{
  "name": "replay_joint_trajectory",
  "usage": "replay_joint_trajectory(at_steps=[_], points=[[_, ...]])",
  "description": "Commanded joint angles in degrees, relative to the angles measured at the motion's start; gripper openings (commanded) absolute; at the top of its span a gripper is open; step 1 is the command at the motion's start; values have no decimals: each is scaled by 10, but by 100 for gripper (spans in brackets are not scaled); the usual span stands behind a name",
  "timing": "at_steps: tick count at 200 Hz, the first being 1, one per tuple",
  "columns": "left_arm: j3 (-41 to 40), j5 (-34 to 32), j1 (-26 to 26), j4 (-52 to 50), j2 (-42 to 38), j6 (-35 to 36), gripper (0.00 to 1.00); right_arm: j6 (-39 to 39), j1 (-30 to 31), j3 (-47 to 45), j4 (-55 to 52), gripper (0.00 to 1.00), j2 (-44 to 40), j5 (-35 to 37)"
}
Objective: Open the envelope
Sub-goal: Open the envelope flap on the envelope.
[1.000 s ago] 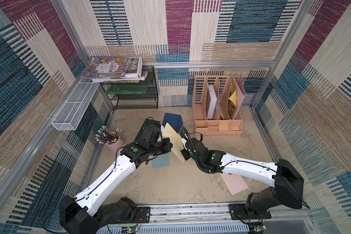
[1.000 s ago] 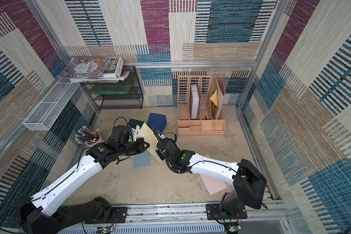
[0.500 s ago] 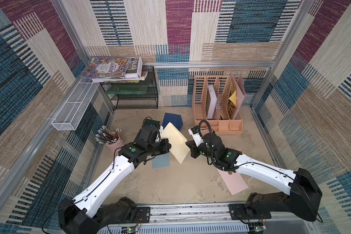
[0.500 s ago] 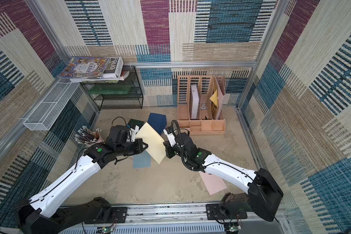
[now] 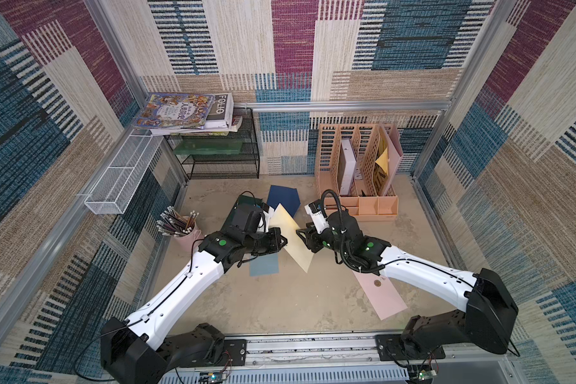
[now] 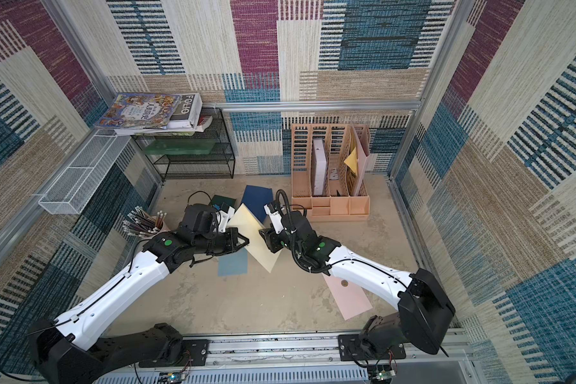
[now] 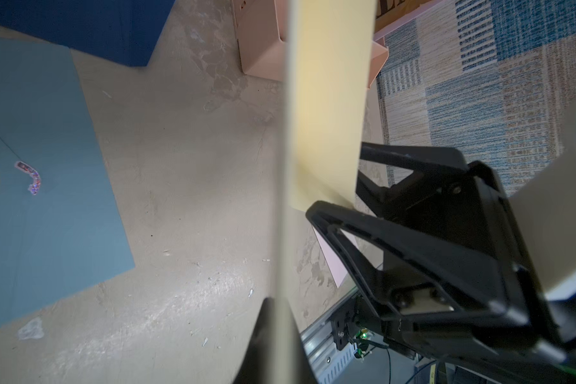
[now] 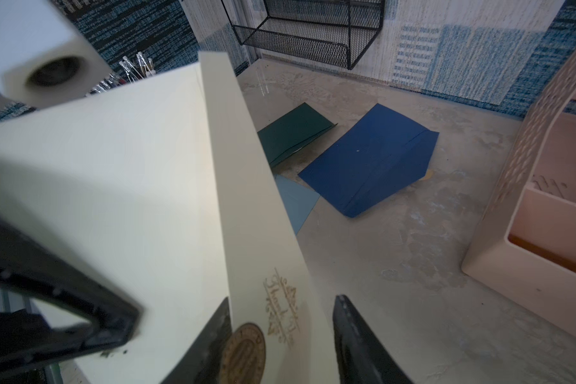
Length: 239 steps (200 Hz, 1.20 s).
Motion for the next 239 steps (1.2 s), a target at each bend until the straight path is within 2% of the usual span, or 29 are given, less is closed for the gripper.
replay_joint_trajectory(at_steps=[1, 24, 42, 57, 66, 78, 109, 139, 162, 178, 194, 221, 239], points=[[3, 17, 0, 5, -2, 3, 0, -8, 2, 9, -6, 50, 8, 22], [4, 29, 0, 11, -4, 4, 0, -12, 3, 14, -11, 47, 17, 33], [6, 40, 0, 16, -11, 7, 0, -15, 2, 16, -12, 41, 22, 33], [10, 50, 0, 19, -16, 11, 0, -15, 0, 15, -13, 27, 22, 32], [13, 54, 0, 16, -18, 14, 0, -15, -2, 13, -11, 12, 21, 26], [17, 51, 0, 6, -18, 20, 0, -15, -4, 12, -10, 0, 18, 21], [19, 0, 2, -36, -8, 43, 0, -12, -6, 1, -5, 0, -1, -9], [9, -41, 21, -44, 18, 52, 0, -1, -9, -20, 3, 0, -31, -78], [10, -67, 35, -42, 51, 61, 23, 11, -14, -36, 10, 0, -57, -147], [12, -66, 44, -29, 74, 62, 33, 22, -16, -45, 18, 0, -73, -197], [20, -50, 47, -9, 97, 60, 39, 39, -18, -53, 35, 0, -80, -254], [49, -28, 47, 5, 130, 55, 40, 75, -19, -63, 86, 0, -76, -340], [57, -17, 47, 17, 136, 50, 40, 93, -18, -66, 110, 0, -66, -366]])
